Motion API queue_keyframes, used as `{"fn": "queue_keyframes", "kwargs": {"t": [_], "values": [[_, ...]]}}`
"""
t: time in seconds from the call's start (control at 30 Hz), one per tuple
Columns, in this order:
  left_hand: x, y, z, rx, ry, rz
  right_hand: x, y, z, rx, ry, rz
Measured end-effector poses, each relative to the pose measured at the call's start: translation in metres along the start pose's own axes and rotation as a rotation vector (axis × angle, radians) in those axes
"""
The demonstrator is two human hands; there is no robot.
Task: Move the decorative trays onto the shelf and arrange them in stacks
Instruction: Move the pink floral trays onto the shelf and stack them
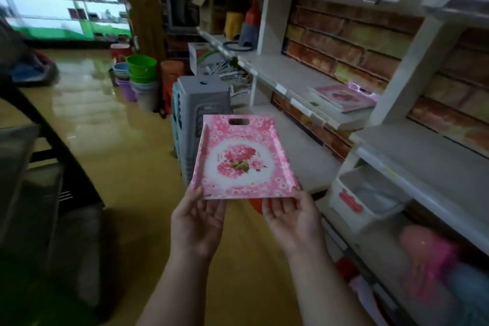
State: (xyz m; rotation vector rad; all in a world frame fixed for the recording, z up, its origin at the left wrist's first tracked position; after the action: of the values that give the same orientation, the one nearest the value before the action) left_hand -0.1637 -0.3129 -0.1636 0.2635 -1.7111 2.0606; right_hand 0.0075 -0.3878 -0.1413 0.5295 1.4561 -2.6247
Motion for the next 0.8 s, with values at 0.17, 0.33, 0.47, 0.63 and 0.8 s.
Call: {"fn": "queue_keyframes", "kwargs": {"t": [0.17,0.33,0.47,0.63,0.8], "values": [[0.043,0.011,-0.031,0.061,-0.119,-0.036,0.034,-0.04,-0.054,-0.052,-0.132,0.041],[0.076,-0.004,-0.083,0.081,-0.265,-0.07,0.05,-0.1,-0.113,-0.127,-0.23,0.041],[0.082,-0.043,-0.14,0.078,-0.339,-0.051,0.032,-0.151,-0.169,-0.172,-0.278,0.067],[0.067,-0.106,-0.226,0.039,-0.312,0.0,-0.025,-0.205,-0.229,-0.193,-0.218,0.115],[0.015,-0.156,-0.305,0.016,-0.253,0.0,-0.101,-0.227,-0.288,-0.184,-0.151,0.095]]}}
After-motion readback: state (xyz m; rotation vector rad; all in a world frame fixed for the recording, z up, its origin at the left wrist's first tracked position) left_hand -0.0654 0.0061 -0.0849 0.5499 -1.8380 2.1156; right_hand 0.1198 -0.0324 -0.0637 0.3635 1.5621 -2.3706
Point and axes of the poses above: each hand's wrist, its own z-axis away from the middle knuckle, its own y-axis out of the back of the hand, x = y × z, the point moved 4 cm from there along -z, towards the middle knuckle, and after that the axes turned 13 degrees about -y, right-handed, at the moved point
